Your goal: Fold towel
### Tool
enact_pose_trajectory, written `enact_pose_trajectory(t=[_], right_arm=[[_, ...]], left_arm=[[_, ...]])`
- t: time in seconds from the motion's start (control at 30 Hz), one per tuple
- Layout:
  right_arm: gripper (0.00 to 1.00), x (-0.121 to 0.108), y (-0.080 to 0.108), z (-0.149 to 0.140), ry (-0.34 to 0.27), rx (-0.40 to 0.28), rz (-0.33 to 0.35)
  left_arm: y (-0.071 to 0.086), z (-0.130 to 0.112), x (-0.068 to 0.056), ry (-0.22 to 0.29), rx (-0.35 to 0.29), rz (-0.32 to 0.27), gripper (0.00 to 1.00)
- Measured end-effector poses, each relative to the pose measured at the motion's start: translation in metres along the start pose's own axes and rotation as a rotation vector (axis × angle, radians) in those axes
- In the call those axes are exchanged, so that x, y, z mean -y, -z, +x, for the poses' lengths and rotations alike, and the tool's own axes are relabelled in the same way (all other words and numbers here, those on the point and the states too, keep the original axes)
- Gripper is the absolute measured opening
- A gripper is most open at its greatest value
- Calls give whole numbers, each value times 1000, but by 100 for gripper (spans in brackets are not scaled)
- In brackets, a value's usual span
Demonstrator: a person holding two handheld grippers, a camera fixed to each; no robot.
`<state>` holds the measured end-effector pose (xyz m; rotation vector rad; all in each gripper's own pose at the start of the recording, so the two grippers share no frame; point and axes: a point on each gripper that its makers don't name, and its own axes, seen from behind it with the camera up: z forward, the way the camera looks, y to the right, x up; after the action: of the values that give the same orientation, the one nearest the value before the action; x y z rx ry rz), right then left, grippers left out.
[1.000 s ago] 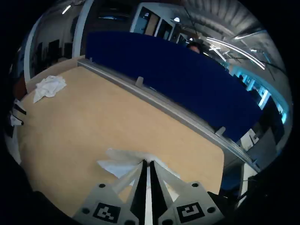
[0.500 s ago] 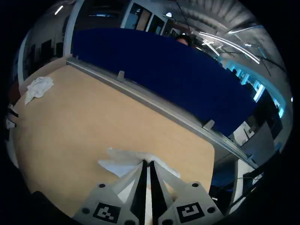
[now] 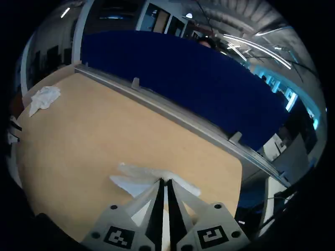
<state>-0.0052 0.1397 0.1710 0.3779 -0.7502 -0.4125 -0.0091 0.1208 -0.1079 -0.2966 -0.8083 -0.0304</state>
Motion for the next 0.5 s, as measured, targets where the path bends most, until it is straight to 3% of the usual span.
enact_pose_trajectory(t=[0.17,0.5], right_arm=[[5,4,10,-19,-3,29,14],[5,1,25,-89,-36,133,7]], left_arm=[[-1,2,-1,-5,1,-3,94],[-3,3,-5,-18,3,-15,94]])
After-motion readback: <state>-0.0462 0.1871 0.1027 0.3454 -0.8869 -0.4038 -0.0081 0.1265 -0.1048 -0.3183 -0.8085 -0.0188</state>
